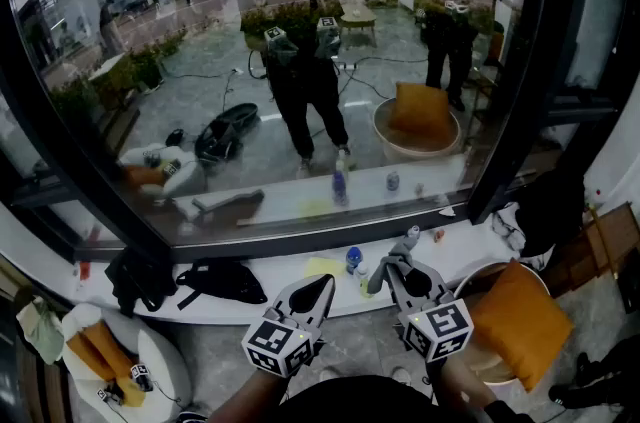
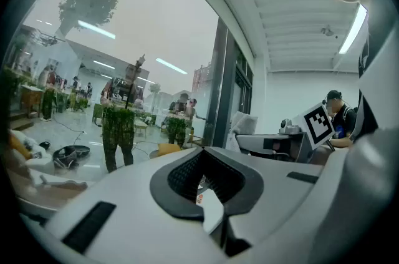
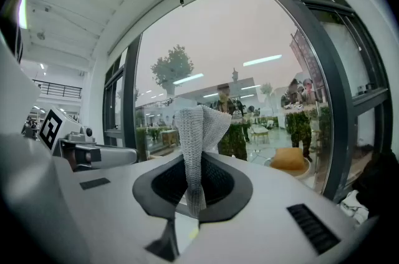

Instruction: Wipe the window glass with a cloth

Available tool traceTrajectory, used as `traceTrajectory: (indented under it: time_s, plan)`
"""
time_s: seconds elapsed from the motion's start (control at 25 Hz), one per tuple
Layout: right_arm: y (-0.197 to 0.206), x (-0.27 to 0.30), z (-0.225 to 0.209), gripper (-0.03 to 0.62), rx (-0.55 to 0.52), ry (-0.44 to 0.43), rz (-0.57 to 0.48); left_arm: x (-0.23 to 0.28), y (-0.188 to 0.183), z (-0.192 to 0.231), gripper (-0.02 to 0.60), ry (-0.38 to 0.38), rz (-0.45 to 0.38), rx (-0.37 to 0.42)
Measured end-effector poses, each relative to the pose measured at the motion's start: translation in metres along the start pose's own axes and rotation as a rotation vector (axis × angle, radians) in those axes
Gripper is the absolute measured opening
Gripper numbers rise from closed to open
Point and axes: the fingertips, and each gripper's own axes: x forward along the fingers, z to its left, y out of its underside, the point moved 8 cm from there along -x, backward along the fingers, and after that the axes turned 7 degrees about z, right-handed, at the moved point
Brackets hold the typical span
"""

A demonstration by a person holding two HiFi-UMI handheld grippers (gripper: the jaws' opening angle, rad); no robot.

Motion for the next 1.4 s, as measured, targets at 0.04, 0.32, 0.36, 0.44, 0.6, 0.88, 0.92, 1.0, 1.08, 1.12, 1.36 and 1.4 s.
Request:
traceTrajectory:
  time_s: [0.04, 0.32, 0.36, 0.44, 0.6, 0.88, 0.92, 1.0, 1.08, 1.12, 1.36, 1.4]
  plan:
    - [0.0, 0.001, 0.001, 0.051, 0.0, 0.001, -0.001, -0.001, -0.001, 0.001, 0.006, 0.001, -0.002, 0.003]
    - [0.005, 0.005, 0.003, 0.052, 0.026, 0.002, -0.006, -0.002, 0.001, 0.005, 0.006, 0.02, 0.007, 0.025]
    - [0.006, 0.005, 0.005, 0.052, 0.034, 0.002, -0.007, -0.003, 0.001, 0.006, 0.006, 0.023, 0.008, 0.025]
    - [0.008, 0.007, 0.008, 0.052, 0.041, 0.004, -0.001, -0.006, 0.002, 0.008, 0.006, 0.029, 0.009, 0.024]
    - [0.011, 0.013, 0.013, 0.052, 0.041, 0.004, 0.007, -0.01, 0.005, 0.014, 0.006, 0.037, 0.016, 0.026]
    - [0.011, 0.023, 0.022, 0.052, 0.038, 0.015, 0.005, -0.015, 0.008, 0.027, 0.006, 0.046, 0.022, 0.036]
    - [0.012, 0.024, 0.024, 0.052, 0.036, 0.017, 0.005, -0.016, 0.009, 0.029, 0.006, 0.048, 0.02, 0.036]
    - [0.013, 0.026, 0.028, 0.052, 0.031, 0.019, 0.003, -0.018, 0.01, 0.032, 0.006, 0.052, 0.018, 0.038]
    - [0.014, 0.026, 0.03, 0.052, 0.029, 0.021, 0.004, -0.017, 0.011, 0.034, 0.006, 0.056, 0.017, 0.039]
    - [0.014, 0.027, 0.03, 0.051, 0.028, 0.022, 0.007, -0.017, 0.011, 0.034, 0.006, 0.058, 0.017, 0.037]
    - [0.004, 0.03, 0.017, 0.052, 0.023, 0.038, 0.009, -0.005, 0.0, 0.032, 0.006, 0.07, 0.003, 0.035]
    - [0.002, 0.032, 0.014, 0.052, 0.02, 0.039, 0.006, -0.002, -0.002, 0.033, 0.006, 0.071, 0.001, 0.037]
